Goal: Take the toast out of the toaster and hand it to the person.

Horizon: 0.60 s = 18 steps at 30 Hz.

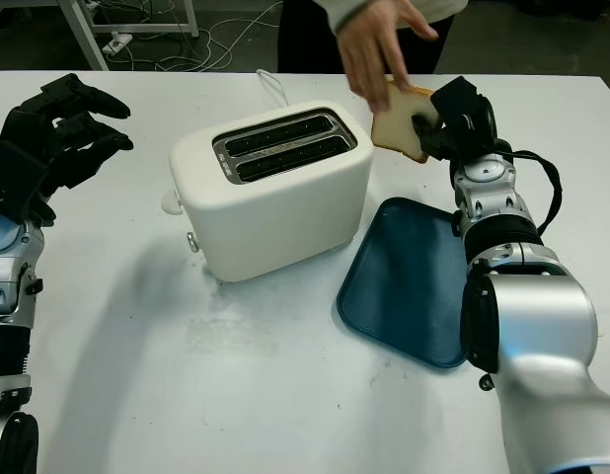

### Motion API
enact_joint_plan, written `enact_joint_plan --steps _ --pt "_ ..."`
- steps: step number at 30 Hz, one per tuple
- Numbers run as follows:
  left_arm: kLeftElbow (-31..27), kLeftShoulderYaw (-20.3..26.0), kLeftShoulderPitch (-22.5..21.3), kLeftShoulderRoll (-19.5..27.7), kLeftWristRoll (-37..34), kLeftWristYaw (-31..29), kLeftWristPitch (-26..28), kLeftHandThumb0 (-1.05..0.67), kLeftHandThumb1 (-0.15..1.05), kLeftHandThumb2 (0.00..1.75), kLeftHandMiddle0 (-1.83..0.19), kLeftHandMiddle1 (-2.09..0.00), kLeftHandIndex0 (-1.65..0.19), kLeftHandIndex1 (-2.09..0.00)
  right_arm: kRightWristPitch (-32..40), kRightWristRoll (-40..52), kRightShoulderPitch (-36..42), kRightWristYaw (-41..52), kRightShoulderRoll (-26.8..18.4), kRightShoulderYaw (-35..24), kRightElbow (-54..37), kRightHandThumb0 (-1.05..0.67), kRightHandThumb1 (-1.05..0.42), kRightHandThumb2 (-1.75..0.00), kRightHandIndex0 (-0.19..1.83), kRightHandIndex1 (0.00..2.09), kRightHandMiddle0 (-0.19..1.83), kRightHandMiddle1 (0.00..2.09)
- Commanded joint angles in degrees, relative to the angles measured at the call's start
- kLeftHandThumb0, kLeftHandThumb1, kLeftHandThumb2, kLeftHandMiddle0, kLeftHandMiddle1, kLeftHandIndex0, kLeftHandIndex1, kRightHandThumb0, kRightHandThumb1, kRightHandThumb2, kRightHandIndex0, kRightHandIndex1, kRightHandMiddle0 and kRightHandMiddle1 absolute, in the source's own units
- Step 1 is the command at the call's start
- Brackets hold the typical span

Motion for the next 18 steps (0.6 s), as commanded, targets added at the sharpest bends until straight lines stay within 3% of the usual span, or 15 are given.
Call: enact_joint_plan --steps 1,18 --pt "-0.4 0.1 0.6 -0.2 -0.4 0.1 0.4 -1.05 0.92 0.03 -0.62 -1.23 -0.53 -1.2 -1.7 0.4 0.7 0.1 0.0 0.0 0.0 -0.18 -0.92 -0.45 0.65 1.75 0.32 1.75" --pt "-0.8 0.0 0.7 -0.2 -0.4 0.1 0.9 -1.05 0.92 0.04 -0.62 -1.23 -0.52 -1.2 -3.0 0.6 0.4 1.4 0.1 -0.1 -0.8 -0.21 -0.92 -0.45 0.72 1.75 0.41 1.75"
